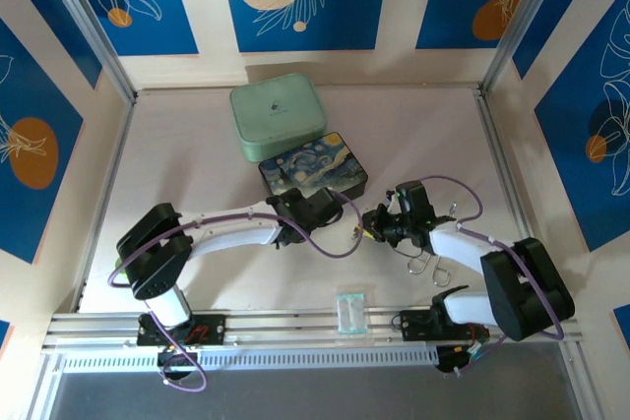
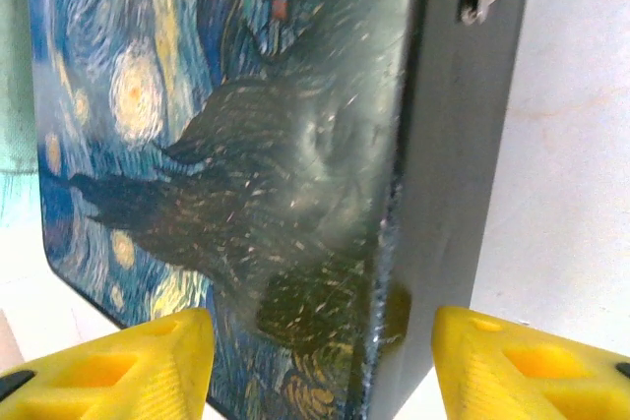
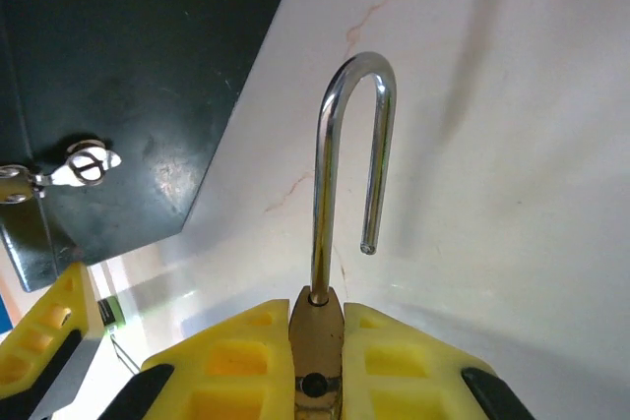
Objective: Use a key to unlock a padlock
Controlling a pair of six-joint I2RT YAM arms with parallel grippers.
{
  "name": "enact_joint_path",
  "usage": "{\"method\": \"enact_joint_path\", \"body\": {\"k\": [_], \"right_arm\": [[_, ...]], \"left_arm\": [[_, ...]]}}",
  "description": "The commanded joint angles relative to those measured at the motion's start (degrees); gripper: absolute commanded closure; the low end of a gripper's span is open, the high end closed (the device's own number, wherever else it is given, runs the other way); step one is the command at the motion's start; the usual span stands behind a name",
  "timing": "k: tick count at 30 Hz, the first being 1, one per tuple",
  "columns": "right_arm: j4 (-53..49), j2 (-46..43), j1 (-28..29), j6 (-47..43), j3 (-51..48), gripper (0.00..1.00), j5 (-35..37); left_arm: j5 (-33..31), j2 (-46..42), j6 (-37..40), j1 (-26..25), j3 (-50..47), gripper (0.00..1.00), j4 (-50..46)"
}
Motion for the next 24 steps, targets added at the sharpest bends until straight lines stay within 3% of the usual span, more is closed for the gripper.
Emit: {"method": "enact_joint_path", "body": {"k": [1, 9, 15, 24], "right_arm": [[-12.6, 0.9, -2.51, -9.95, 4.17, 0.89, -7.42], [-16.66, 7.82, -3.81, -13.92, 7.39, 0.88, -10.48], [-20.71, 8.28, -3.97, -15.77, 8.26, 0.87, -7.3], [-30.97, 7.61, -2.85, -20.3, 12.4, 0.81, 0.5]], "left_arm": [[-3.67, 0.75, -4.27, 0.27, 1.79, 0.39, -3.91], [-5.25, 1.36, -7.89, 0.34, 1.65, 0.3, -5.74], [-5.81, 0.71, -10.15, 0.69, 0.89, 0.29, -5.89], [-7.79, -0.46, -14.06, 2.51, -0.13, 0.17, -7.04]]}}
